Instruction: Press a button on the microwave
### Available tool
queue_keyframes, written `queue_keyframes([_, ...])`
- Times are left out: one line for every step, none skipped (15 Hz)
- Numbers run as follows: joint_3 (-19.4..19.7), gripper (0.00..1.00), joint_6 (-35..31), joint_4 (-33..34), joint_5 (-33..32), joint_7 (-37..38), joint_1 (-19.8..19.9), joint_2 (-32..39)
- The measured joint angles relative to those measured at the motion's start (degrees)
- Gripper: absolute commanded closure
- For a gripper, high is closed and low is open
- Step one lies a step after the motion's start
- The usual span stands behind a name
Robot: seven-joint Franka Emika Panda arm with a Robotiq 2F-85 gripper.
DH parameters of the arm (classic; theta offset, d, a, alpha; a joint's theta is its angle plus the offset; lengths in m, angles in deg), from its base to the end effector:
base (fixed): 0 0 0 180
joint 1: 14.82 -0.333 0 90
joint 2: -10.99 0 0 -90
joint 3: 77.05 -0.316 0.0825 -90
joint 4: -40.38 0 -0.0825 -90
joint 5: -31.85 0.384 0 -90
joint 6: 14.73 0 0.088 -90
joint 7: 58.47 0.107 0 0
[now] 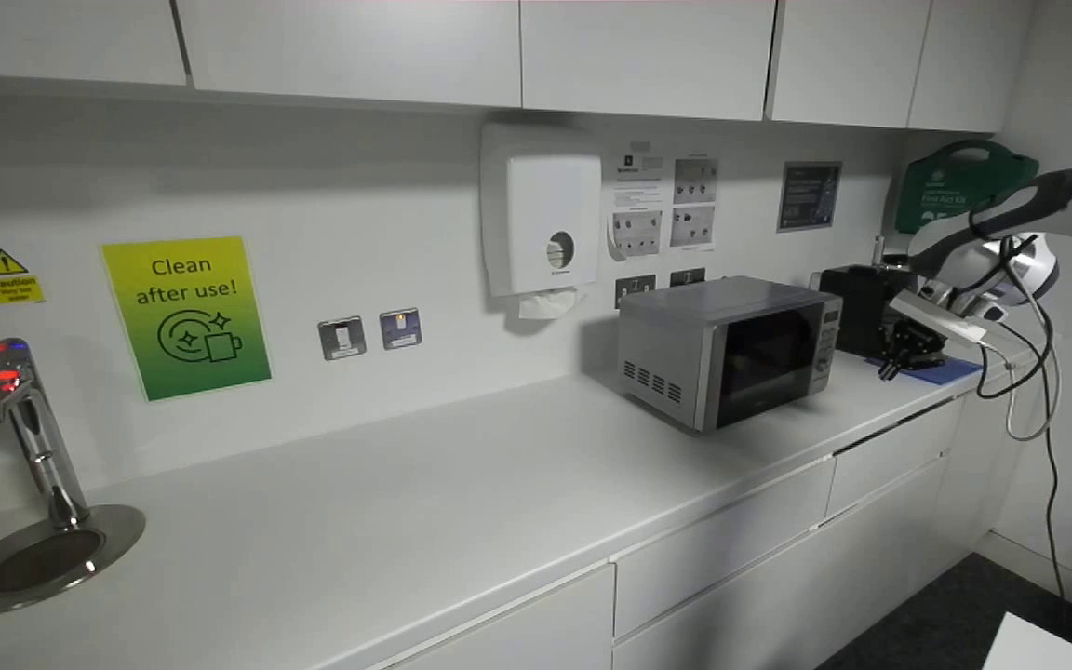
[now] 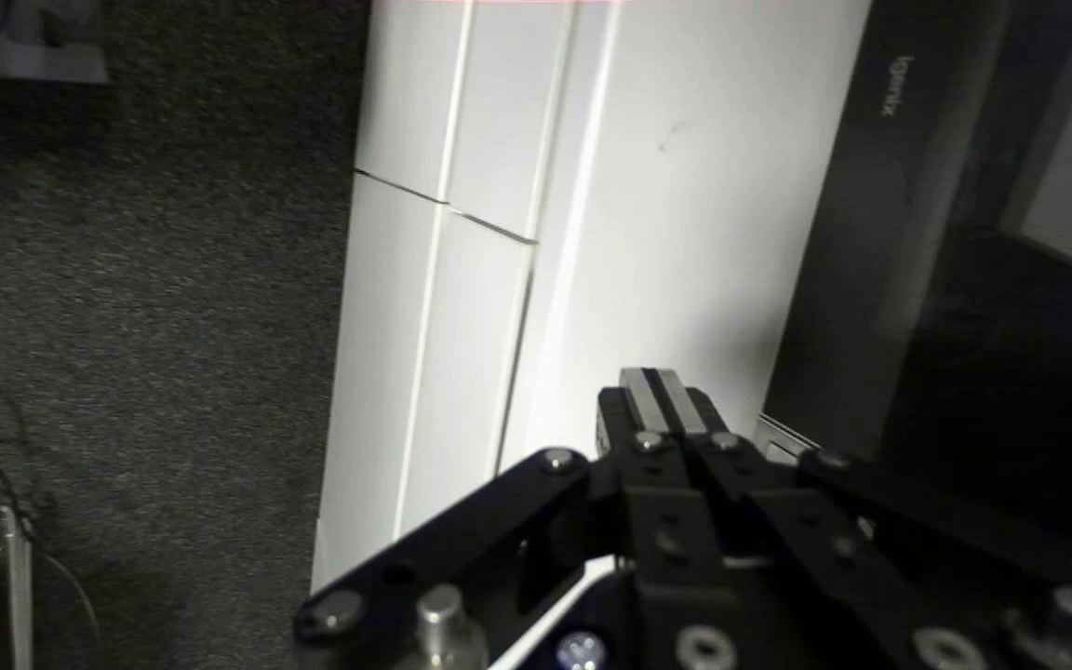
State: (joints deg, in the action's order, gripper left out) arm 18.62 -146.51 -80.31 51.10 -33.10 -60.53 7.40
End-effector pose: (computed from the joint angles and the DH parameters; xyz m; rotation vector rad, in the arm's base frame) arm 0.3626 -0.4306 0.4336 -2.0512 1.9557 -0.3526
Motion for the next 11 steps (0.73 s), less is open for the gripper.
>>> queue_keyframes([-0.38, 1.0, 1.78, -0.15, -0.2, 0.81, 0.34, 2.11])
queue_keyframes([-2.88, 1.0, 3.32, -0.36, -0.91, 1.57, 2.73, 4.05])
queue_keyframes([-7.21, 1.0, 4.49, -0.57, -1.75, 2.21, 6.92, 5.9])
queue_keyframes([-8.47, 1.0, 5.5, -0.76, -3.35, 2.48, 8.25, 7.68])
queue_keyframes([-7.98, 0.94, 6.03, -0.96, -5.41, 2.77, 7.84, 9.12])
queue_keyframes([-7.27, 0.72, 6.25, -1.1, -7.71, 2.9, 7.23, 10.31])
queue_keyframes([-6.2, 0.94, 6.36, -1.23, -9.95, 2.9, 6.38, 11.29])
queue_keyframes([-4.77, 0.93, 6.41, -1.35, -12.22, 2.55, 5.21, 12.07])
queue_keyframes([-3.6, 0.86, 6.42, -1.44, -13.46, 2.42, 4.26, 12.54])
queue_keyframes([-2.95, 0.8, 6.42, -1.48, -14.0, 2.26, 3.74, 12.79])
queue_keyframes([-2.66, 0.73, 6.42, -1.51, -14.17, 2.07, 3.51, 12.94])
